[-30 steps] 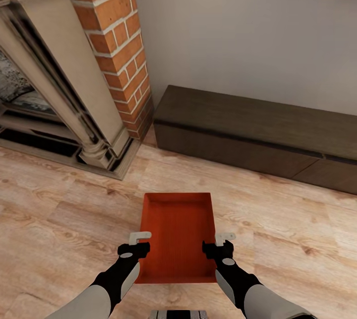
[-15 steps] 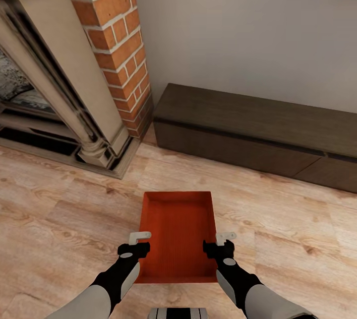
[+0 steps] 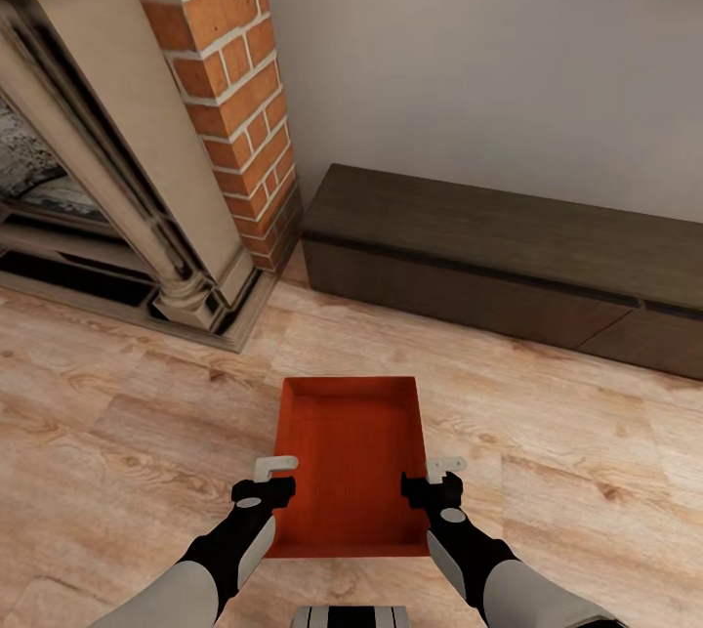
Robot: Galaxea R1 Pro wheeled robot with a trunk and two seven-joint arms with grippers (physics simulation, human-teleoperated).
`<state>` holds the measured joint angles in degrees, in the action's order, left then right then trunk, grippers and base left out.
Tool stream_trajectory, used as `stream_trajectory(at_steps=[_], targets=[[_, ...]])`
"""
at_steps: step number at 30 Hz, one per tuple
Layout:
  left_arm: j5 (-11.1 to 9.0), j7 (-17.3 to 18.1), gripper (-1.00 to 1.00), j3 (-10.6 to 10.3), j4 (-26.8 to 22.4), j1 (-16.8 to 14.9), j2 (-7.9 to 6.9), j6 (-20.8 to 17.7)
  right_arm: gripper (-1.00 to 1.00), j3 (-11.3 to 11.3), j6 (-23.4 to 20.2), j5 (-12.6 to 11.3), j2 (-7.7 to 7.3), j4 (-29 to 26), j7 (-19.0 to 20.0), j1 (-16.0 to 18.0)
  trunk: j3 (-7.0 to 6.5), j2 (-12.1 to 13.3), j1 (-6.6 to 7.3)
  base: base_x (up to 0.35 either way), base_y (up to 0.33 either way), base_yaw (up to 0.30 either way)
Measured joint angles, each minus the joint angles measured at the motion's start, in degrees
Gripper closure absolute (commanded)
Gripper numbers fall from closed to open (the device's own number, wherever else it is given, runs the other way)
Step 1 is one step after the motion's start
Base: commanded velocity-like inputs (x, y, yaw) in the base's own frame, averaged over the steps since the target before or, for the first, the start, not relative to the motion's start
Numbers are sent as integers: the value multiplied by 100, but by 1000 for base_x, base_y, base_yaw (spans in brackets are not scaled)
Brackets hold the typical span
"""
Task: Move the two storage containers from the living room to the garage. In the garage, place one container on the floor and stack the other container on top of it (either order is fine).
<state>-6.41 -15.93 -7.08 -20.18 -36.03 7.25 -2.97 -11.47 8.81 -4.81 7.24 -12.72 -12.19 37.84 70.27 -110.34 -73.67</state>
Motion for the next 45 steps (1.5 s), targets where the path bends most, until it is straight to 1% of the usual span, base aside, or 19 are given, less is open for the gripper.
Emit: stream_trajectory(at_steps=[4,21,45], targets=[[0,0,-100,0,0,0,0,1,-100,0,-1,3,-1,0,0,0,0,0,0,0,0,0],[-2,0,-100,2,0,0,0,0,-100,9,6,5,-16,0,0,0,305,-680,-373,0,0,0],[-2,0,-100,10,0,0,-14,10,-100,15,34,3,-46,35,1,0,305,-682,-373,0,0,0]])
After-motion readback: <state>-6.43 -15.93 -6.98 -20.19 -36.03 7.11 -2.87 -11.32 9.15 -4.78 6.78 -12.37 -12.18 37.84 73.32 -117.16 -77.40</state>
